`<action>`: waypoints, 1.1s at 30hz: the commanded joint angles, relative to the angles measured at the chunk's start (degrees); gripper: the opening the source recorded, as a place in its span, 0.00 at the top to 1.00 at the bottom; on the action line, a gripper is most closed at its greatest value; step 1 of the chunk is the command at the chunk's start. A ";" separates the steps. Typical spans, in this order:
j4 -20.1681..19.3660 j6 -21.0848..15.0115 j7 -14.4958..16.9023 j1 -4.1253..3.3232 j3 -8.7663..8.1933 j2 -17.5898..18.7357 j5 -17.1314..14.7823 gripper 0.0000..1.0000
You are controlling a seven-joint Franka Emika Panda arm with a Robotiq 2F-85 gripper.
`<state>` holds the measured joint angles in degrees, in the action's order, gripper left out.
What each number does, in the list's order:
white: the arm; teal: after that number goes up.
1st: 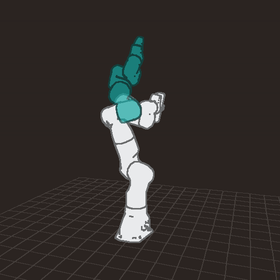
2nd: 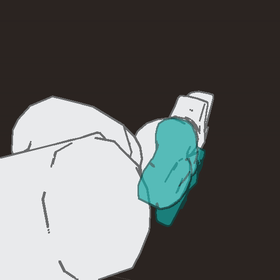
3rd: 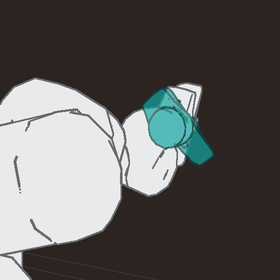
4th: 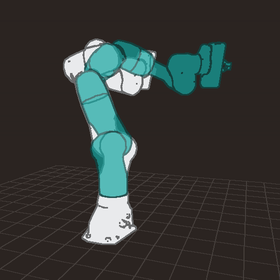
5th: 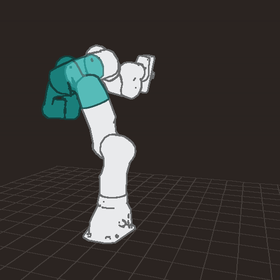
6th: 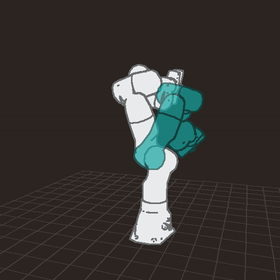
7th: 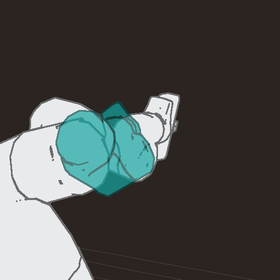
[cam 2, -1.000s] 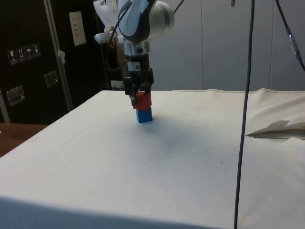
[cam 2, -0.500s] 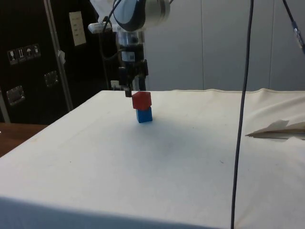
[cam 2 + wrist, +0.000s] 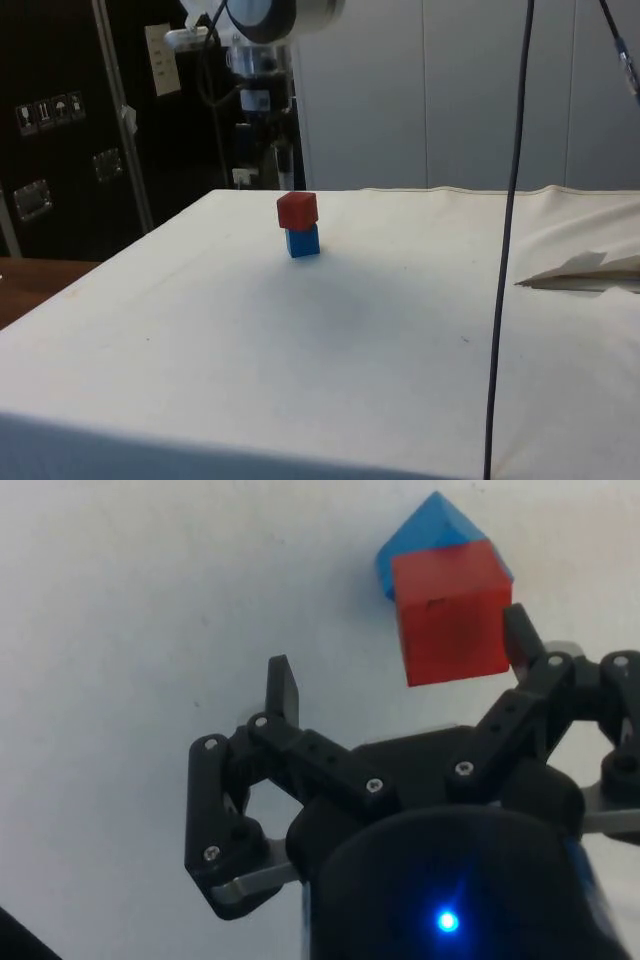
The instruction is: Stack the two cubes.
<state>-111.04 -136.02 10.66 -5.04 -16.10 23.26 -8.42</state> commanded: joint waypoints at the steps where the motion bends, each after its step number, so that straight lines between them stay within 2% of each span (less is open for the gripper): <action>1: 0.17 0.74 -0.74 -0.57 -0.23 -0.34 0.80 0.00; 7: 0.34 1.60 -1.20 -1.20 0.52 -1.72 1.78 0.00; 8: 0.23 0.97 -0.63 -0.86 0.80 -1.55 1.20 0.00; 9: 0.34 1.72 -1.26 -1.32 0.63 -1.95 1.89 0.00; 15: 0.34 2.86 -1.66 -2.01 1.43 -3.78 3.32 0.00; 16: 0.34 3.04 -1.72 -2.06 1.55 -4.01 3.55 0.00; 17: 0.23 2.35 -1.09 -1.60 1.78 -3.67 2.81 0.00; 18: 0.34 3.15 -1.83 -2.06 1.66 -4.24 3.84 0.00; 20: 0.46 3.72 -2.18 -2.29 2.12 -5.10 4.58 0.00; 25: 0.52 4.53 -2.69 -2.46 3.04 -6.36 5.67 0.00; 26: 0.34 3.90 -2.06 -2.06 3.27 -6.19 4.93 0.00; 27: 0.63 4.81 -2.86 -2.52 3.27 -6.65 5.90 0.00; 33: 0.92 5.90 -3.61 -2.52 4.53 -8.08 7.33 0.00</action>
<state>-110.29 -130.81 7.73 -7.28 -11.46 15.47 -1.89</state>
